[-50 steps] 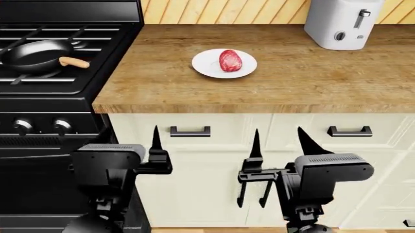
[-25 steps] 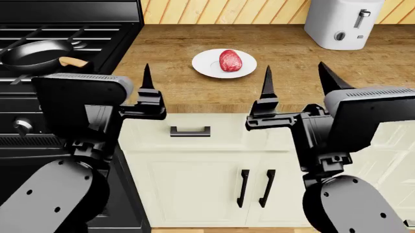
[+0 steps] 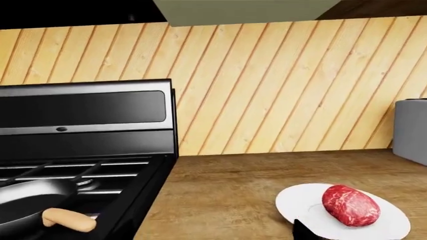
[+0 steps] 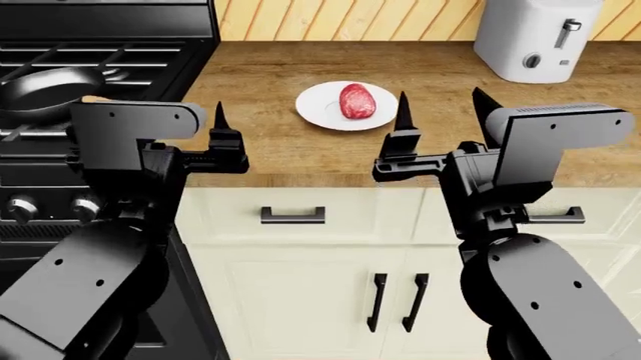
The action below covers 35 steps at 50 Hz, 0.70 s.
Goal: Frozen meat rests on a plate on the counter. Retrieve the meat and place it in a pot on a burner. Then turn the burner on.
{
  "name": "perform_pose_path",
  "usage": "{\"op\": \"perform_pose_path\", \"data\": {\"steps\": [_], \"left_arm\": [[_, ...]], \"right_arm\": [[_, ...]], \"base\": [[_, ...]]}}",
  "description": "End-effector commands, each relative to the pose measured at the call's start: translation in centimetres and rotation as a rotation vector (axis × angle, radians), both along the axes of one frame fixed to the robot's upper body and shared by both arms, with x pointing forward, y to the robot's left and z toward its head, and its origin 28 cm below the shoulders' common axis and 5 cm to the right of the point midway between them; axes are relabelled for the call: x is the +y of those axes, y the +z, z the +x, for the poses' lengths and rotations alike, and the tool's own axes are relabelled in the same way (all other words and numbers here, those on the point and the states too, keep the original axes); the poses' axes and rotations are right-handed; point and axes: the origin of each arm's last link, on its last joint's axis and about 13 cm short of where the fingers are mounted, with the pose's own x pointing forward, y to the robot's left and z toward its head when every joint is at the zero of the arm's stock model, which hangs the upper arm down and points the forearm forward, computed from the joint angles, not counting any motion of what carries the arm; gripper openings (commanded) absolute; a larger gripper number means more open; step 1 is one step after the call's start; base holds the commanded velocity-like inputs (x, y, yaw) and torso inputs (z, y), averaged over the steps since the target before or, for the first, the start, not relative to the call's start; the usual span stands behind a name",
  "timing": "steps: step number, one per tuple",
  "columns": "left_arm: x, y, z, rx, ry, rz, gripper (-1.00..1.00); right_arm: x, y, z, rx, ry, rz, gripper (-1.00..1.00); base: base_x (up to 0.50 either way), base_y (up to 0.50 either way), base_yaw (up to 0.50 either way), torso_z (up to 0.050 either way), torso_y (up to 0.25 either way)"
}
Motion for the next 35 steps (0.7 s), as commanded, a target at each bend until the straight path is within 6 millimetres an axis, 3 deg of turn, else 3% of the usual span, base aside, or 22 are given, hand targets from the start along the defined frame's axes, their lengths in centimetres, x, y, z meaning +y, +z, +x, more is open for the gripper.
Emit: {"op": "perform_pose_path", "data": {"steps": [1,35], "left_arm": [[0.03,0.08,0.10,0.003,0.004,0.002,1.00],[-0.03,0.09,0.08,0.004,-0.007,0.010,1.00]], "right_arm": [[0.04,0.03,0.27,0.010,0.004,0.006,1.00],[0.11,0.04,0.52,0.008,0.004,0.012,1.00]], "base": [[0.17,0.00,0.00,0.000,0.000],[0.27,0.00,0.00,0.000,0.000]]}}
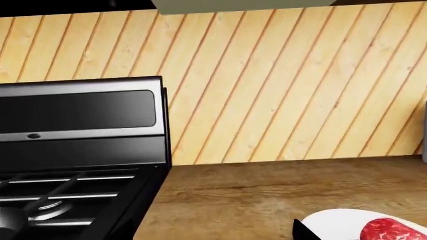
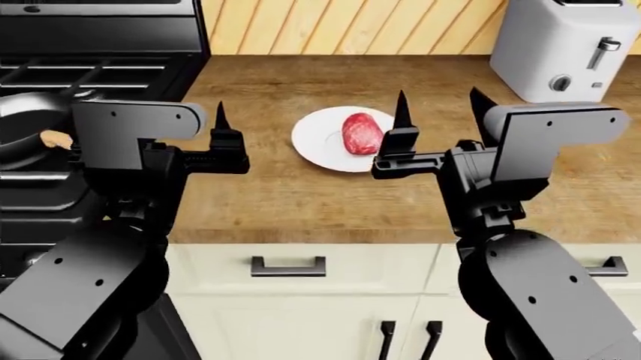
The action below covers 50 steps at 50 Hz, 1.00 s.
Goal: Frozen meat rests on a plate on the counter. Retrieve the meat and place it in a pot on a burner. Then turn the burner on.
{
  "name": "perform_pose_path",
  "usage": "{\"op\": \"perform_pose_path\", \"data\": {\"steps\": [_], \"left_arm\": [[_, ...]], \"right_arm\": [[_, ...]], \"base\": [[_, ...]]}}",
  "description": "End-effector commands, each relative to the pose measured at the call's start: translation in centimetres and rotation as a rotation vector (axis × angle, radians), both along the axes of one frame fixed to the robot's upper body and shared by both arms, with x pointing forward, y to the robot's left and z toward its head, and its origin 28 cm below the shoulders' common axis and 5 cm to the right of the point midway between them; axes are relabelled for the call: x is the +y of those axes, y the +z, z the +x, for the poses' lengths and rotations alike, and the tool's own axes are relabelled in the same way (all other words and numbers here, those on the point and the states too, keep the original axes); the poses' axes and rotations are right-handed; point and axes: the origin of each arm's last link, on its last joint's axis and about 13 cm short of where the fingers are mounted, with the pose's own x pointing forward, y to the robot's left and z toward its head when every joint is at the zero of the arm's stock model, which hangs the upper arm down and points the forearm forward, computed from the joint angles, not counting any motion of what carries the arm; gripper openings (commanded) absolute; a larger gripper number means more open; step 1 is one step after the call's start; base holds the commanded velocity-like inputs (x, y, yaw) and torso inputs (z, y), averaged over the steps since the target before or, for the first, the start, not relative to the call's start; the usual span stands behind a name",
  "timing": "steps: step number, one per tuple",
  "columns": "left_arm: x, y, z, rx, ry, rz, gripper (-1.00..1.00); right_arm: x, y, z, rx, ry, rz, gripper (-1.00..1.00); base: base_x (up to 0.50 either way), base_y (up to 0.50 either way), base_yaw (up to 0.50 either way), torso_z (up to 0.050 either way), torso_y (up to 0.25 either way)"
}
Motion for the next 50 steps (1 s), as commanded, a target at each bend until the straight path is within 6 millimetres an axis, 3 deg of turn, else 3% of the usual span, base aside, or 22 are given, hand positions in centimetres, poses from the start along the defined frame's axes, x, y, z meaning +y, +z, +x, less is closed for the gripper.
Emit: {"op": "perform_pose_path", "data": {"steps": [1,36,50], "left_arm": [[-0.04,0.03,0.14,0.001,-0.003,0.003,1.00],[-0.07,-0.01,0.09,-0.002,-0.001,-0.001,1.00],[-0.14,-0.44,0.02,-0.005,-0.006,-0.017,1.00]], "right_arm": [[0.01,0.09,0.18,-0.002,0.000,0.000,1.00],[0.10,0.20,0.14,-0.004,0.008,-0.007,1.00],[0.09,0.63,-0.06,0.152,0.065,0.035,1.00]], "base": [[0.34,0.00,0.00,0.000,0.000],[0.36,0.00,0.00,0.000,0.001],[0.09,0.00,0.00,0.000,0.000]]}}
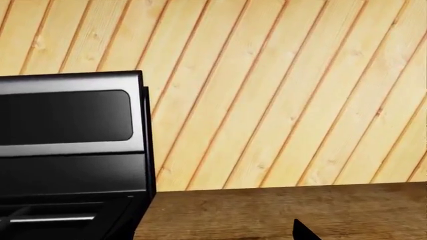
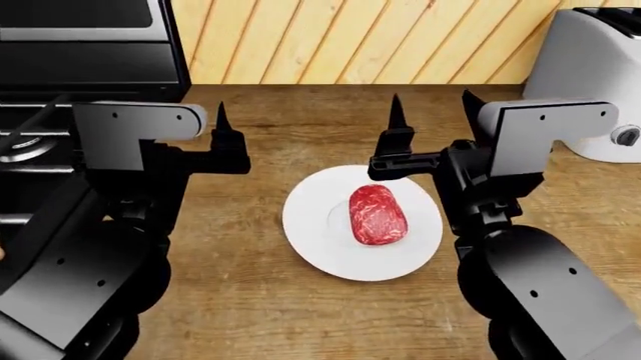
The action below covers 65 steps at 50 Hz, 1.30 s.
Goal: Frozen meat rests on a plate on the counter. Retrieve the meat and place it in a pot on a burner. Then turn the burner on.
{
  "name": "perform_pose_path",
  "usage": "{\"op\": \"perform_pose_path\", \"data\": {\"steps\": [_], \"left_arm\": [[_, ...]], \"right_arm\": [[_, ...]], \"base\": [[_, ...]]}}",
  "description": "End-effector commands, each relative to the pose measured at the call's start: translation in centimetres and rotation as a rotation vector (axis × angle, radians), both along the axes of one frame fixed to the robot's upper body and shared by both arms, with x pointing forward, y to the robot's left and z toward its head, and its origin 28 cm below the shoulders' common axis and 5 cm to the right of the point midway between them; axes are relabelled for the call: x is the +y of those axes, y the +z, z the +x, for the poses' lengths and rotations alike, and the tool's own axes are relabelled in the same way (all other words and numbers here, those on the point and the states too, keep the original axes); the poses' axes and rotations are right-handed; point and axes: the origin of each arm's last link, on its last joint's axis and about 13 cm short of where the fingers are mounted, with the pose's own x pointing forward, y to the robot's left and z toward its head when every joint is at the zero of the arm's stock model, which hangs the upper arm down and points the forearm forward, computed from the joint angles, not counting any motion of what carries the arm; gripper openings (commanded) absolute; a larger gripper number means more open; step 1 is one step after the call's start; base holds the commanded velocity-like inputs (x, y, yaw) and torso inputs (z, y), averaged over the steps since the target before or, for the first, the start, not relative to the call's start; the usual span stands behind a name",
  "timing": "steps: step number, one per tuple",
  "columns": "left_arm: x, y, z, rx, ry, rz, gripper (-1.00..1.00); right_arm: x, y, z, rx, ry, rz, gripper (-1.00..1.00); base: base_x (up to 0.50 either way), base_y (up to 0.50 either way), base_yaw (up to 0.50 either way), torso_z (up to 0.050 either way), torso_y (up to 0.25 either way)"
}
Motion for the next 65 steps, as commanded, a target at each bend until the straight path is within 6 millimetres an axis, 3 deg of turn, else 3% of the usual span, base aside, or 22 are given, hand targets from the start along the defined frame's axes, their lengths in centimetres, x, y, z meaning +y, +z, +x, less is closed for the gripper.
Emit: {"op": "perform_pose_path", "data": {"steps": [1,9,14,25,37,65], "left_arm": [[-0.1,-0.4,-0.1,-0.002,-0.004,-0.013,1.00],[-0.3,-0.8,-0.1,-0.002,-0.017,-0.032,1.00],[-0.4,-0.9,-0.1,-0.004,-0.023,-0.041,1.00],[-0.5,-0.9,-0.2,-0.006,-0.027,-0.045,1.00],[-0.3,-0.8,-0.1,-0.015,-0.023,-0.051,1.00],[-0.2,-1.0,-0.1,-0.016,-0.018,-0.054,1.00]], "right_arm": [[0.0,0.6,-0.1,0.133,0.045,0.044,1.00],[0.1,2.6,-0.4,0.318,0.091,0.135,1.00],[0.3,3.9,-0.5,0.301,0.116,0.111,1.00],[0.4,4.6,0.1,0.353,0.125,0.131,1.00],[1.7,3.9,2.8,0.701,0.126,0.101,1.00],[3.3,4.1,3.1,0.900,0.113,-0.051,1.00]], "base": [[0.00,0.00,0.00,0.000,0.000],[0.00,0.00,0.00,0.000,0.000],[0.00,0.00,0.00,0.000,0.000],[0.00,0.00,0.00,0.000,0.000],[0.00,0.00,0.00,0.000,0.000],[0.00,0.00,0.00,0.000,0.000]]}}
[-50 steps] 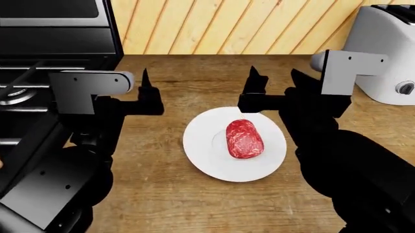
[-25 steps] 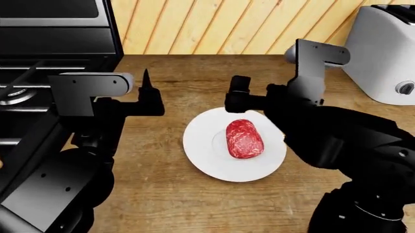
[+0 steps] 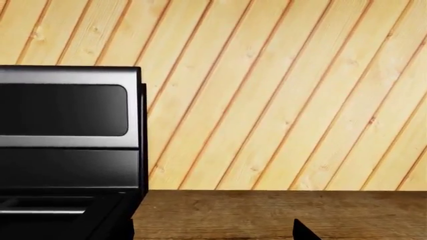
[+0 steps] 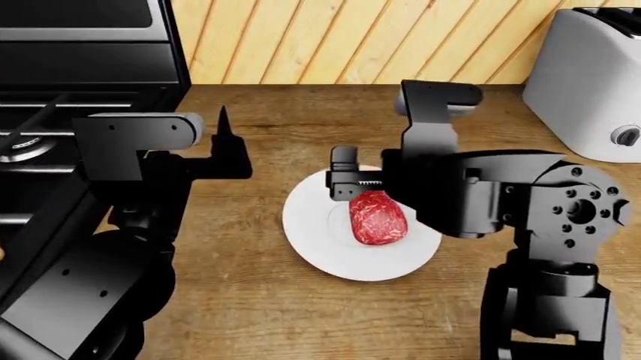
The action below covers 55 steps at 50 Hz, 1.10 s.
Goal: Frozen meat rests on a plate on the counter. Retrieve the meat and place it in a pot on a burner. Then turn the burner on.
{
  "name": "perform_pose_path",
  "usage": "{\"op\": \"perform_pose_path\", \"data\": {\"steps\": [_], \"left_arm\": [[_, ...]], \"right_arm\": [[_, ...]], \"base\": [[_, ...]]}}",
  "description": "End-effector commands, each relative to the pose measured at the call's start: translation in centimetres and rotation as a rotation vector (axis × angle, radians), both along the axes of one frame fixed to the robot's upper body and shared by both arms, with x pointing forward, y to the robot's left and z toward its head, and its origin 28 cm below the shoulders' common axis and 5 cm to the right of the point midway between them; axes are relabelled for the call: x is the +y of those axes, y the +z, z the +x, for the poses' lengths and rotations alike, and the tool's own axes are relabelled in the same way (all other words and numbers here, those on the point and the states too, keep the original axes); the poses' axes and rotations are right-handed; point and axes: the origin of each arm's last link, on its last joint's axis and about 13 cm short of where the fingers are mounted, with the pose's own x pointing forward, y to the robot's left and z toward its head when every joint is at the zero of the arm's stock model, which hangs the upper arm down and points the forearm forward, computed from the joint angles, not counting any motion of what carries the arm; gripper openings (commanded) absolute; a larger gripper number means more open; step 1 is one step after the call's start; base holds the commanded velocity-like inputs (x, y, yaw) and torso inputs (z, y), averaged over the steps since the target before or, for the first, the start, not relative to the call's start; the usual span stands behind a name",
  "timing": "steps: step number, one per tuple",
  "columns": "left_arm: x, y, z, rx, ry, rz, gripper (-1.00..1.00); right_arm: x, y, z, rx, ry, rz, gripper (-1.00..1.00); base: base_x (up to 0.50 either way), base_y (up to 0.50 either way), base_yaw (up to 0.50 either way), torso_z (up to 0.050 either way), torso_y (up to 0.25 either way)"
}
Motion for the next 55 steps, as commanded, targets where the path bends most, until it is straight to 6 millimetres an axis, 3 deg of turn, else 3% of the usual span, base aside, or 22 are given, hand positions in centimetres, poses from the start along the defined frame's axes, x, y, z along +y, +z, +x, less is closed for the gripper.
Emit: {"op": "perform_pose_path", "data": {"steps": [1,32,55], "left_arm": [[0.0,-0.1,0.0,0.000,0.000,-0.001,1.00],[-0.4,0.0,0.0,-0.010,-0.020,-0.014,1.00],[-0.5,0.1,-0.1,-0.013,-0.022,-0.007,1.00]], "right_arm": [[0.5,0.0,-0.1,0.061,0.022,-0.042,1.00],[0.9,1.7,-3.5,0.133,0.002,-0.127,1.00],[0.4,-0.3,-2.3,0.219,-0.009,-0.112,1.00]], "base": [[0.00,0.00,0.00,0.000,0.000],[0.00,0.00,0.00,0.000,0.000],[0.00,0.00,0.00,0.000,0.000]]}}
